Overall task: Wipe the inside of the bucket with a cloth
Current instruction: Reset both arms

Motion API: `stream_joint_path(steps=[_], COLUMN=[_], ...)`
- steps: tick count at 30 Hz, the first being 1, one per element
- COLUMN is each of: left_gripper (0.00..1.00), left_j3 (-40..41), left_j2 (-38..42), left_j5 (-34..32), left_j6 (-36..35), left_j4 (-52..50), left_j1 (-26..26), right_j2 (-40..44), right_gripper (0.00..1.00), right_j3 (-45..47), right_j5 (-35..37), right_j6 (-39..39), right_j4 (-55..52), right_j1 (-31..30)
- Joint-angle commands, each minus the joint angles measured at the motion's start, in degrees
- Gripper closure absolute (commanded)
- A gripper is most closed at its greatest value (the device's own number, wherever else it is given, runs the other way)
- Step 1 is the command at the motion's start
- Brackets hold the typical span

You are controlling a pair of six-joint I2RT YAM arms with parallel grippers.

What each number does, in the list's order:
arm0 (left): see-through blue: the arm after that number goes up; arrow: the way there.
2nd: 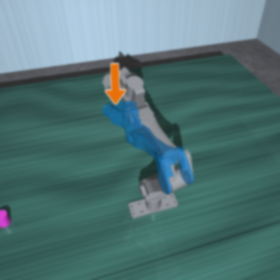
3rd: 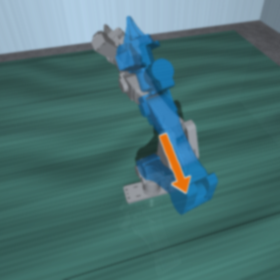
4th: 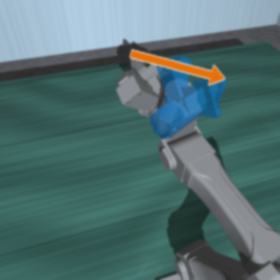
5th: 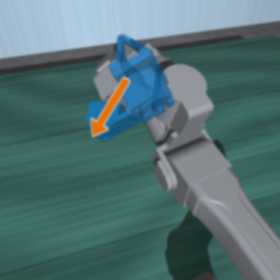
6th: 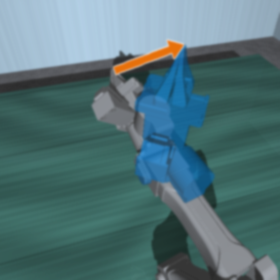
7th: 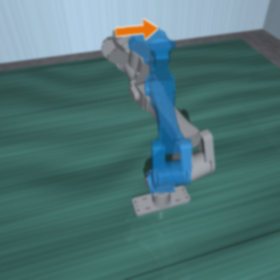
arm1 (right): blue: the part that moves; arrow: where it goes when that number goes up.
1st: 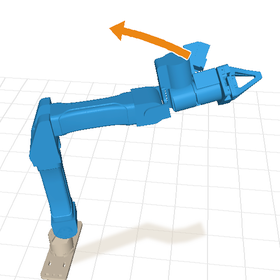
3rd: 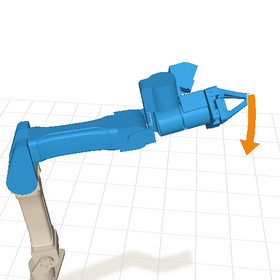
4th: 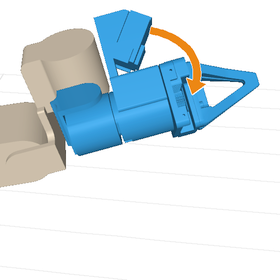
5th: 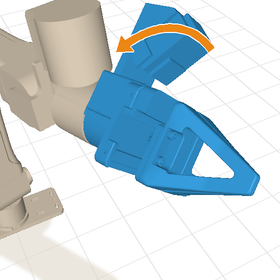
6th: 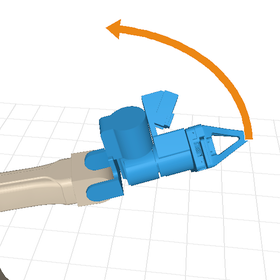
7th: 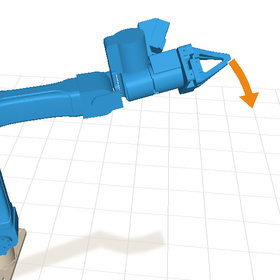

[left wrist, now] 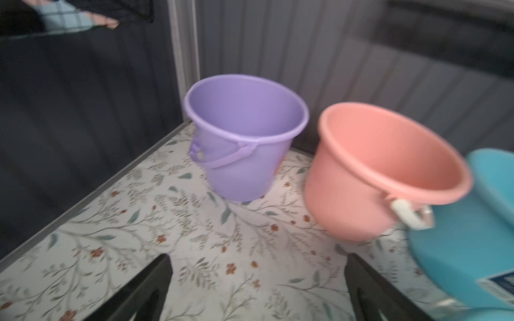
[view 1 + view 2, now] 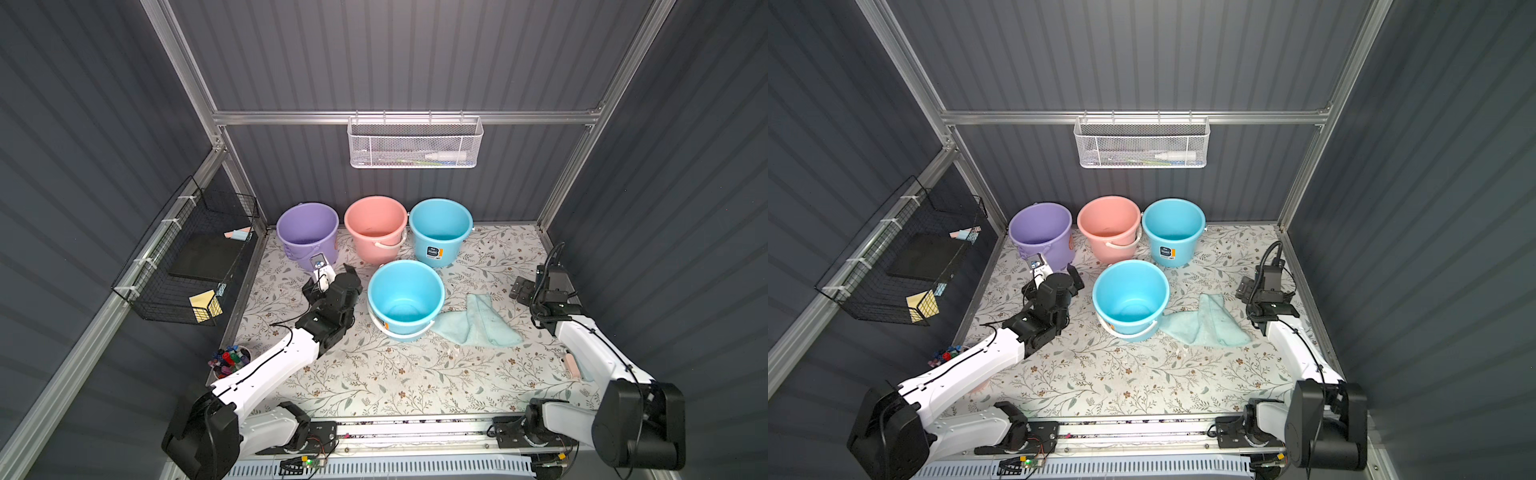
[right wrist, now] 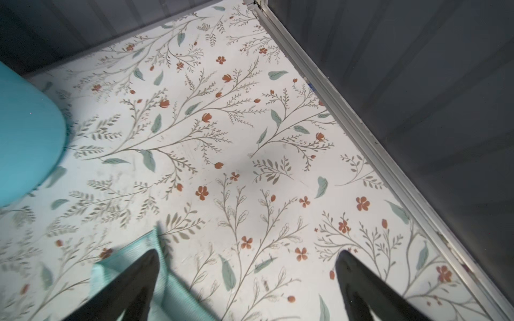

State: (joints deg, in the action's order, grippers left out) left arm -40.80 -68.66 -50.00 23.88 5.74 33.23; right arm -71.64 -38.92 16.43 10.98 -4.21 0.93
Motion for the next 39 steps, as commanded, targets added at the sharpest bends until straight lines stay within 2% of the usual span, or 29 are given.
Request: stream_joint_path(steps=[1,3,6,8,10,11,12,14,16,20,22,24,26,39], left_gripper=[0.00,0.00,0.00,0.00,0.00,0.00,0.01,0.00,0.00,0.00,0.00,0.00,0.00,0.00], left_j3=[6.17,5.72,8.57,10.58,12.03,13.13,12.86,15.70,16.27,16.18,15.83,13.99,13.36,13.69], left_j2=[-1.59,-3.87,-8.45,-12.26,-15.93,-17.77,-18.41,-19.69,-20.84,-26.70,-30.17,-28.97,-29.71,-29.33], left_j5=[-8.56,-8.44,-8.70,-4.23,0.21,2.43,2.96,8.95,13.99,26.24,28.47,32.25,34.56,34.08], left_j6=[-4.92,-6.27,-15.34,-17.98,-18.34,-20.92,-21.67,-25.87,-26.58,-23.83,-24.30,-22.98,-23.02,-22.74], left_j4=[13.65,15.89,30.23,39.00,45.74,51.50,51.72,63.43,67.03,73.04,76.69,69.84,70.00,70.02], left_j1=[-2.11,-4.84,-7.40,-11.24,-14.44,-15.45,-15.70,-17.23,-19.82,-26.12,-26.95,-28.64,-29.80,-29.81], right_j2=[-2.66,-4.54,-6.72,-6.46,-5.11,-3.99,-3.53,-4.47,-6.94,-13.53,-14.26,-13.27,-13.87,-13.67], right_gripper=[0.01,0.01,0.01,0.01,0.01,0.01,0.01,0.01,0.01,0.01,0.01,0.01,0.01,0.01], right_j3=[5.91,8.77,9.90,8.22,10.29,11.70,12.91,14.83,15.47,17.79,17.46,15.30,13.21,13.34], right_j5=[2.83,1.66,-3.04,-5.69,-9.51,-12.97,-14.96,-16.39,-14.44,-19.84,-20.94,-19.75,-17.18,-15.66], right_j6=[-6.44,-7.51,-9.68,-8.82,-6.41,-6.33,-6.64,-8.72,-7.53,-9.98,-10.82,-10.29,-8.57,-8.26], right_j4=[17.97,25.30,30.51,26.07,29.34,30.86,33.24,38.46,41.92,52.74,53.28,47.03,43.85,43.85], right_j1=[0.12,0.11,0.13,0.10,0.13,0.12,0.06,0.08,0.44,0.61,0.58,0.57,0.50,0.27])
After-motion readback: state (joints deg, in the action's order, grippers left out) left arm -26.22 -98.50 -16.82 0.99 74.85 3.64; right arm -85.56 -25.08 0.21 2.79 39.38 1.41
